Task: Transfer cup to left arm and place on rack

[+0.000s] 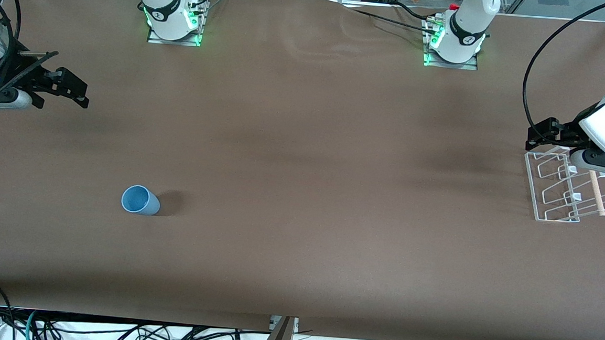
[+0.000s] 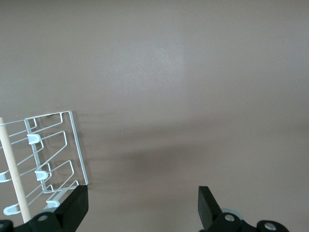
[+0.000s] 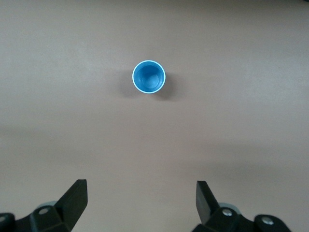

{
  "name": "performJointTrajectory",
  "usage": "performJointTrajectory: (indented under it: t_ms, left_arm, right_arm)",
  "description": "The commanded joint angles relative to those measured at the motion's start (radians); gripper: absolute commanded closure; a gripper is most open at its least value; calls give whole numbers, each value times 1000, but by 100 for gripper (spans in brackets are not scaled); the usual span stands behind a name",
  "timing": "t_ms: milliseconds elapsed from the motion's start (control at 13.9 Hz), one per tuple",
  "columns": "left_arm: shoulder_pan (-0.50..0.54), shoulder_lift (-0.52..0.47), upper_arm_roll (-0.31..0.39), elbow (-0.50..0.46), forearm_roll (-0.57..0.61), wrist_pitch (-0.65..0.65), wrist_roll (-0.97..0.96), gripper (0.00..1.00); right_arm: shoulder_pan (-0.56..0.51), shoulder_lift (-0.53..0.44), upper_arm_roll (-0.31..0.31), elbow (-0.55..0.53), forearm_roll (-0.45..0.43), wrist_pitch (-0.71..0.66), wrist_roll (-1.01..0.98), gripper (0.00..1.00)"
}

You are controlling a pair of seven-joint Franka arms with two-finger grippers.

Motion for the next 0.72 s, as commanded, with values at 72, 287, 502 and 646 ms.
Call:
performJointTrajectory:
  t_ms: [72, 287, 502, 646]
  left_arm:
    - [10, 7, -6, 19, -6, -9, 4, 0]
    - [10, 7, -6, 19, -6, -11, 4, 0]
    - [10, 7, -6, 19, -6, -9, 4, 0]
    - [10, 7, -6, 19, -6, -9, 4, 0]
  right_arm:
    - [-13, 23, 18, 37, -15, -43, -7, 1]
    - [-15, 23, 18, 40, -9, -78, -10, 1]
    - [-15, 25, 18, 45, -7, -78, -10, 1]
    - [-16, 25, 18, 42, -10, -80, -11, 1]
